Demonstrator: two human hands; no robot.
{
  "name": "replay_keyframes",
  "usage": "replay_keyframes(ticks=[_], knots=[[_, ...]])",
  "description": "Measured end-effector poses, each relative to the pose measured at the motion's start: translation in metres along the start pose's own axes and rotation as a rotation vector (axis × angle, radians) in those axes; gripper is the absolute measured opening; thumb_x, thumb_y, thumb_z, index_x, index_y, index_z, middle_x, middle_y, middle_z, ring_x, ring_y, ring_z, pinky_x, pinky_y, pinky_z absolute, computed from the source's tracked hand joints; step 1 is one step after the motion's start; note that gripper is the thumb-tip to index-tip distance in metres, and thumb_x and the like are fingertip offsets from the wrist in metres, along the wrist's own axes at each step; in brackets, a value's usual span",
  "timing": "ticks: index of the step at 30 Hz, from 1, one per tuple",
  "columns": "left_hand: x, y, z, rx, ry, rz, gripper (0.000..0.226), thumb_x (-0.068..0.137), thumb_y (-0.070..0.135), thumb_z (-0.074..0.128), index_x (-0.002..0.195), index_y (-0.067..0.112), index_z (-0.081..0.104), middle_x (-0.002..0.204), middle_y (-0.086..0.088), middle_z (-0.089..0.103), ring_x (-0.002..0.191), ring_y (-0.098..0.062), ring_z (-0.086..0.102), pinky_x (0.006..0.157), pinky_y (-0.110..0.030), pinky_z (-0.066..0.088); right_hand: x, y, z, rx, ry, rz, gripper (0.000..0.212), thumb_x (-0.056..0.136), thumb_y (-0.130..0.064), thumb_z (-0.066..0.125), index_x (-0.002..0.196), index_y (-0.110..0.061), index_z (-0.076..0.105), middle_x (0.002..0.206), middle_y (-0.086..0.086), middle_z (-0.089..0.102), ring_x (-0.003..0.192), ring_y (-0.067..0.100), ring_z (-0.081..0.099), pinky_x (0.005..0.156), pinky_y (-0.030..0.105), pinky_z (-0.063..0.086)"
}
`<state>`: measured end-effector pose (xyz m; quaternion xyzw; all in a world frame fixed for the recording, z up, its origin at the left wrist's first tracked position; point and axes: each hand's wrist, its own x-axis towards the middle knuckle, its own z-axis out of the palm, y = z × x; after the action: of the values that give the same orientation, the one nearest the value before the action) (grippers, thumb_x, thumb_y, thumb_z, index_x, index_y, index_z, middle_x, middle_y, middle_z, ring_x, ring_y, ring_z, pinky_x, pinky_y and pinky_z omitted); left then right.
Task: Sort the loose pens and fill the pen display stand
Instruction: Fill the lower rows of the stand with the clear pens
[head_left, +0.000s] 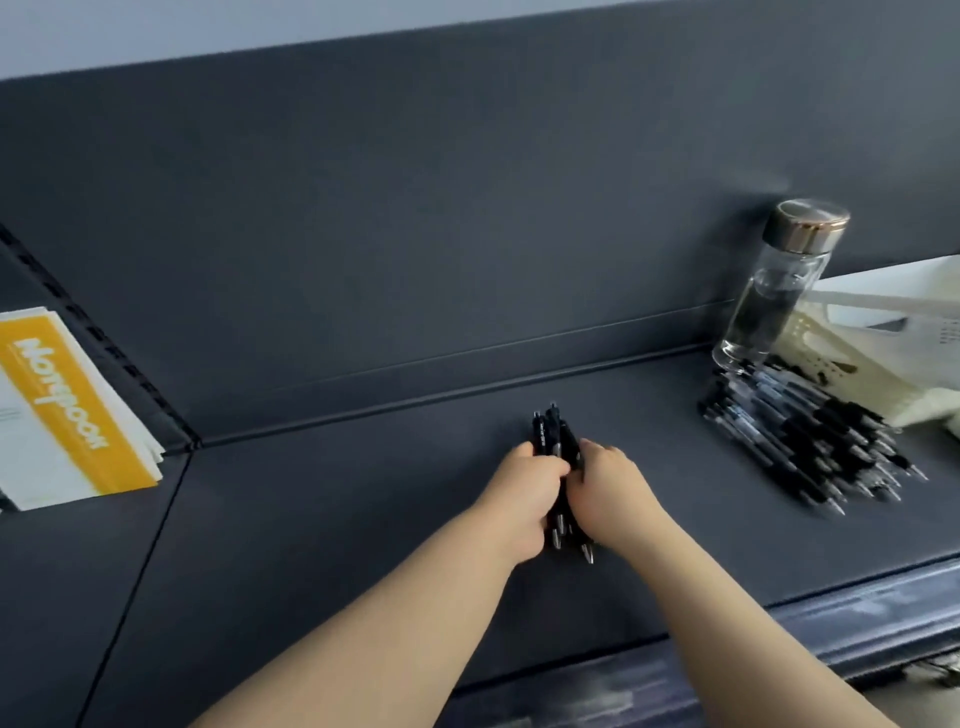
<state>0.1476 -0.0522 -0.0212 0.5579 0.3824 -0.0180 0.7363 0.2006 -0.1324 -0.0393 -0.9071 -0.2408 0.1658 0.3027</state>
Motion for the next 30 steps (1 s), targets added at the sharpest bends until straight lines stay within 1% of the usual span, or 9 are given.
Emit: replay_keyframes(ticks=[2, 5, 8, 11, 15, 18, 24, 27, 30], knots=[[-0.003, 0.005, 0.0, -0.103, 0.056, -0.052, 0.026, 0.092, 0.001, 0.044, 0.112, 0.007, 0.059, 0.107, -0.016, 0.064, 0.091, -0.029, 0.061, 0.074, -0.035, 0.05, 0.001, -0.002, 0.004, 0.08, -0.026, -0.065, 0.009, 0.089, -0.007, 0.037, 0.091, -0.01, 0.046, 0.092, 0.012, 0.059, 0.08, 0.025, 0.051, 0.056, 0.027, 0.032], [-0.012, 0.005, -0.011, -0.172, 0.116, -0.048, 0.026, 0.094, 0.001, 0.044, 0.112, 0.004, 0.063, 0.107, -0.017, 0.066, 0.093, -0.029, 0.062, 0.081, -0.037, 0.05, -0.004, -0.008, 0.011, 0.23, -0.04, -0.106, 0.017, 0.092, -0.008, 0.038, 0.098, -0.015, 0.051, 0.089, 0.003, 0.062, 0.074, 0.015, 0.056, 0.049, 0.013, 0.033], [-0.027, -0.003, -0.034, -0.252, 0.157, -0.014, 0.026, 0.096, 0.003, 0.045, 0.116, 0.003, 0.061, 0.101, -0.014, 0.066, 0.09, -0.026, 0.063, 0.077, -0.035, 0.05, -0.017, -0.025, 0.023, 0.347, -0.068, -0.183, 0.027, 0.093, -0.009, 0.037, 0.106, -0.025, 0.055, 0.091, -0.007, 0.064, 0.078, 0.0, 0.057, 0.053, 0.008, 0.039], [-0.051, -0.01, -0.072, -0.371, 0.179, 0.015, 0.024, 0.096, 0.006, 0.046, 0.115, 0.006, 0.061, 0.099, -0.012, 0.067, 0.089, -0.025, 0.064, 0.072, -0.036, 0.051, -0.034, -0.059, 0.041, 0.388, -0.124, -0.273, 0.031, 0.095, -0.012, 0.037, 0.115, -0.03, 0.053, 0.099, -0.009, 0.063, 0.084, 0.001, 0.057, 0.058, 0.008, 0.039], [-0.093, -0.02, -0.133, -0.491, 0.197, 0.105, 0.024, 0.096, 0.009, 0.048, 0.115, 0.009, 0.063, 0.096, -0.01, 0.069, 0.086, -0.024, 0.066, 0.061, -0.032, 0.051, -0.062, -0.115, 0.065, 0.401, -0.176, -0.442, 0.032, 0.095, -0.012, 0.037, 0.115, -0.031, 0.053, 0.098, -0.01, 0.062, 0.088, 0.004, 0.058, 0.065, 0.011, 0.042], [-0.13, -0.032, -0.184, -0.57, 0.244, 0.197, 0.023, 0.095, 0.008, 0.049, 0.113, 0.01, 0.064, 0.097, -0.008, 0.07, 0.087, -0.022, 0.067, 0.063, -0.031, 0.051, -0.091, -0.159, 0.092, 0.414, -0.222, -0.571, 0.03, 0.095, -0.014, 0.04, 0.116, -0.03, 0.054, 0.099, -0.009, 0.062, 0.093, 0.008, 0.059, 0.073, 0.019, 0.046], [-0.227, -0.081, -0.308, -0.686, 0.38, 0.354, 0.019, 0.095, 0.008, 0.049, 0.101, 0.015, 0.065, 0.078, -0.003, 0.072, 0.069, -0.016, 0.069, 0.057, -0.026, 0.052, -0.175, -0.257, 0.188, 0.301, -0.233, -0.809, 0.031, 0.094, -0.015, 0.046, 0.121, -0.025, 0.056, 0.089, -0.008, 0.042, 0.1, 0.015, 0.042, 0.083, 0.022, 0.033], [-0.285, -0.106, -0.377, -0.67, 0.466, 0.433, 0.017, 0.094, 0.006, 0.05, 0.096, 0.015, 0.065, 0.078, -0.004, 0.071, 0.071, -0.017, 0.067, 0.057, -0.026, 0.051, -0.23, -0.314, 0.237, 0.294, -0.291, -0.897, 0.027, 0.092, -0.014, 0.047, 0.114, -0.026, 0.059, 0.087, -0.005, 0.041, 0.097, 0.014, 0.041, 0.082, 0.02, 0.032], [-0.342, -0.133, -0.443, -0.65, 0.57, 0.508, 0.017, 0.092, 0.003, 0.052, 0.095, 0.013, 0.066, 0.082, -0.007, 0.071, 0.074, -0.02, 0.068, 0.065, -0.029, 0.054, -0.284, -0.37, 0.278, 0.298, -0.377, -0.997, 0.021, 0.091, -0.013, 0.047, 0.096, -0.029, 0.059, 0.081, -0.001, 0.043, 0.085, 0.006, 0.044, 0.069, 0.012, 0.033]])
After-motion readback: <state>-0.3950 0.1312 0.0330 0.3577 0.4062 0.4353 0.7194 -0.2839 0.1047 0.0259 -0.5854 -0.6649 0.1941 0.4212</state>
